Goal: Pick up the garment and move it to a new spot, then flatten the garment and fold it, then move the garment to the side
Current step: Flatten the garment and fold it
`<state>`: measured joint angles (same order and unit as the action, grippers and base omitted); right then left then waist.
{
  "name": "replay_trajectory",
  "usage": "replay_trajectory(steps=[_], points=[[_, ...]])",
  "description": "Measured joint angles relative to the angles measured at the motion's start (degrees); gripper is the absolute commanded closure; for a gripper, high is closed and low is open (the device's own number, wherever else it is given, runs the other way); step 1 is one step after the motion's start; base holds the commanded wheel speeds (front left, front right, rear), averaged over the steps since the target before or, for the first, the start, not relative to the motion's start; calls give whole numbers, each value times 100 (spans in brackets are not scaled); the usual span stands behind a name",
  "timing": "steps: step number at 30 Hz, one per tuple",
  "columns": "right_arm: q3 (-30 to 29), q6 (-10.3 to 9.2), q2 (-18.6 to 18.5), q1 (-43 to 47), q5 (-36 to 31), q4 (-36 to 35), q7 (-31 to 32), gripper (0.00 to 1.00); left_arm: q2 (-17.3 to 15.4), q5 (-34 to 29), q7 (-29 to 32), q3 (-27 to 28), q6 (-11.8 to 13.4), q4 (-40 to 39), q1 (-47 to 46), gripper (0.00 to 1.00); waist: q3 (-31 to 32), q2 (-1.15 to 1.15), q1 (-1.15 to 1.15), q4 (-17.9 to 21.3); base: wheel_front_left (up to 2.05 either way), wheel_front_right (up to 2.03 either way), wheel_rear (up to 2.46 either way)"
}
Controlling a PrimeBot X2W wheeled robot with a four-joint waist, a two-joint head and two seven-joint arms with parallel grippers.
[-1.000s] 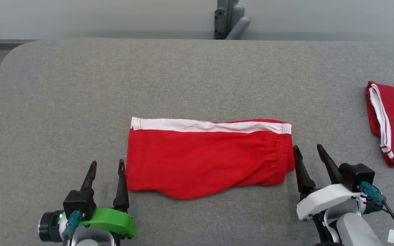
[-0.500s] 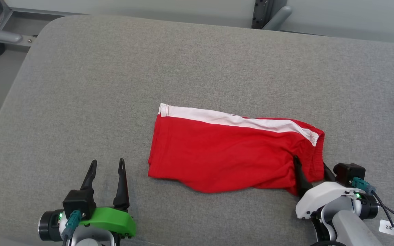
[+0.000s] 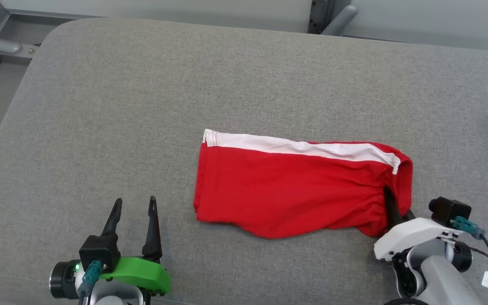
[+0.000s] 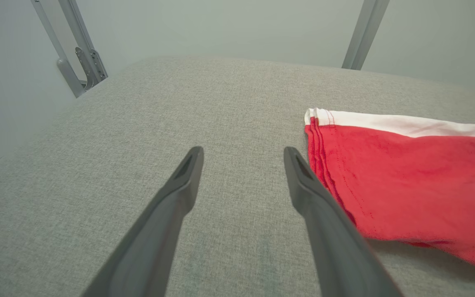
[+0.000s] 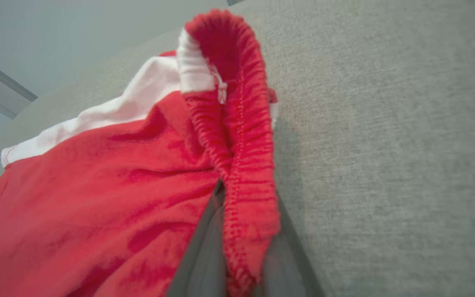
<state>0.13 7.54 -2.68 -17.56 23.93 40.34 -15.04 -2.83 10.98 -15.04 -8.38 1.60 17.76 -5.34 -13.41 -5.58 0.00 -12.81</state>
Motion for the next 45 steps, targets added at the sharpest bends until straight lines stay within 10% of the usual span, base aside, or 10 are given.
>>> replay_trajectory(steps=[7, 21, 33, 35, 37, 45], points=[[-38, -5, -232, 1, -29, -144, 5, 100, 0, 24, 0, -12, 4, 30, 5, 0, 38, 0, 0, 160, 0, 0, 0], [2671, -7, -686, -167, 1990, -1671, 691, 100, 1, 240, 0, -244, 29, 115, 9, 0, 91, 0, 0, 128, 0, 0, 0], [3577, -7, -432, -954, 2180, -827, 749, 100, 0, 361, 0, -455, 77, 156, 7, 0, 65, -1, 0, -462, 0, 0, 0], [3650, -7, -347, -1116, 2176, -548, 638, 64, 1, 369, 0, -471, 79, 181, 7, 0, 55, -1, 0, -592, 0, 0, 0], [3734, -7, -291, -1260, 2179, -318, 523, 0, -1, 403, 0, -481, 94, 201, 8, 0, 47, -1, 0, -713, 0, 0, 0], [3982, -7, -135, -1567, 2353, -127, 79, 0, 2, 398, 0, -289, 172, 178, 75, 0, 49, -1, 0, -846, 0, 0, 0]])
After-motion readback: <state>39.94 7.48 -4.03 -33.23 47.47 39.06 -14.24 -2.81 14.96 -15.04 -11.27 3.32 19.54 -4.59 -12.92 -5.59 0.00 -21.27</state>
